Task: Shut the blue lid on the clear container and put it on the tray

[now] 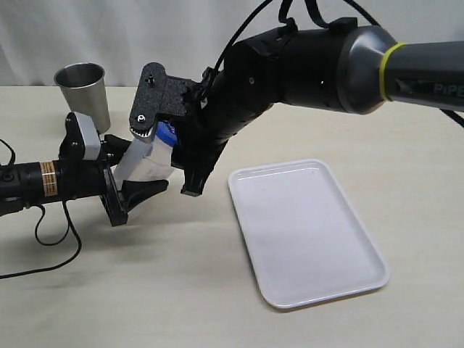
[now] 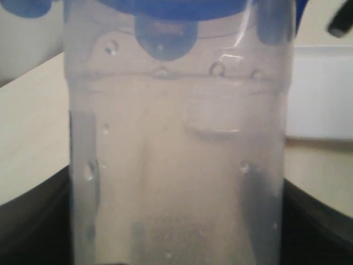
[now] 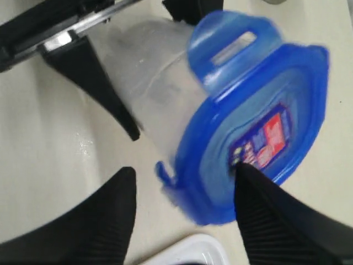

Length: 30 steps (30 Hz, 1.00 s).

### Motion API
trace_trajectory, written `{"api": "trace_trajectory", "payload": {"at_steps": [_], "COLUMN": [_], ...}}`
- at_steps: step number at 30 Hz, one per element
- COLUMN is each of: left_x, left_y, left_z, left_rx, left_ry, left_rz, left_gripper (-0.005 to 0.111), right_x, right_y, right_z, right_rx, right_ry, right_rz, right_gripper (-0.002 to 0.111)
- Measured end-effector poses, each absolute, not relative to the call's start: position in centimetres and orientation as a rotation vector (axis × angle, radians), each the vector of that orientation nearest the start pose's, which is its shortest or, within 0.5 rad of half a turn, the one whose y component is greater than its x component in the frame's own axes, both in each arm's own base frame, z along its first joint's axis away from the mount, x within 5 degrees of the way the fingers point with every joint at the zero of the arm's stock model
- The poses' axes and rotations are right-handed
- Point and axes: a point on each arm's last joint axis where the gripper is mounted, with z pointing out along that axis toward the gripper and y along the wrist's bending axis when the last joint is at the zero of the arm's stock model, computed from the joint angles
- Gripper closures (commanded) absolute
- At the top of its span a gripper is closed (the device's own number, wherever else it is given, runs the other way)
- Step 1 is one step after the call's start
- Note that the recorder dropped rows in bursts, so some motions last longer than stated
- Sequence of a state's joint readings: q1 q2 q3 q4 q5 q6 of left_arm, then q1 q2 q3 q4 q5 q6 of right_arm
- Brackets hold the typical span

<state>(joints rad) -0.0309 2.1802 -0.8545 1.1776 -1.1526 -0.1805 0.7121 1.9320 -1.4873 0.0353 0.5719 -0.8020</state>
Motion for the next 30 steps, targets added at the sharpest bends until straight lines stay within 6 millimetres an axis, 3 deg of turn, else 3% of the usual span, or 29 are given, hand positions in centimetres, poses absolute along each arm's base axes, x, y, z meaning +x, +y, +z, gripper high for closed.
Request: {"api": "trace_trajectory", "payload": {"at_steps": [6,10,14,17,23,30], "left_x": [33.3,33.3,33.4,33.5,33.7,33.7], "left_y": [-9.4,-9.4,-9.2,-9.1,-9.0,-9.0], "left_z": [7.9,7.9,7.7,7.7,7.7,7.8], "left_rx": [1.142,1.149,1.153,1.149,1.142,1.139], "left_ry": [1.495,1.489,1.52,1.532,1.54,1.544], "left_rz": [-0.676,-0.669,-0.637,-0.62,-0.606,-0.601], "left_gripper": [0.107,0.107,0.107,0.107,0.107,0.107], "right_x": [31.6,30.5,29.6,29.3,30.2,33.9], "right_y": [28.3,28.0,28.4,28.6,29.1,28.4], "right_z": [25.8,28.5,31.5,32.7,30.7,28.0], "right_rx": [-1.627,-1.547,-1.354,-1.203,-1.066,-0.889], "right_ry": [1.849,1.848,1.894,1.974,2.162,2.31], "right_rz": [0.097,0.201,0.396,0.529,0.62,0.574], "right_gripper": [0.056,0.056,0.056,0.056,0.056,0.056]}}
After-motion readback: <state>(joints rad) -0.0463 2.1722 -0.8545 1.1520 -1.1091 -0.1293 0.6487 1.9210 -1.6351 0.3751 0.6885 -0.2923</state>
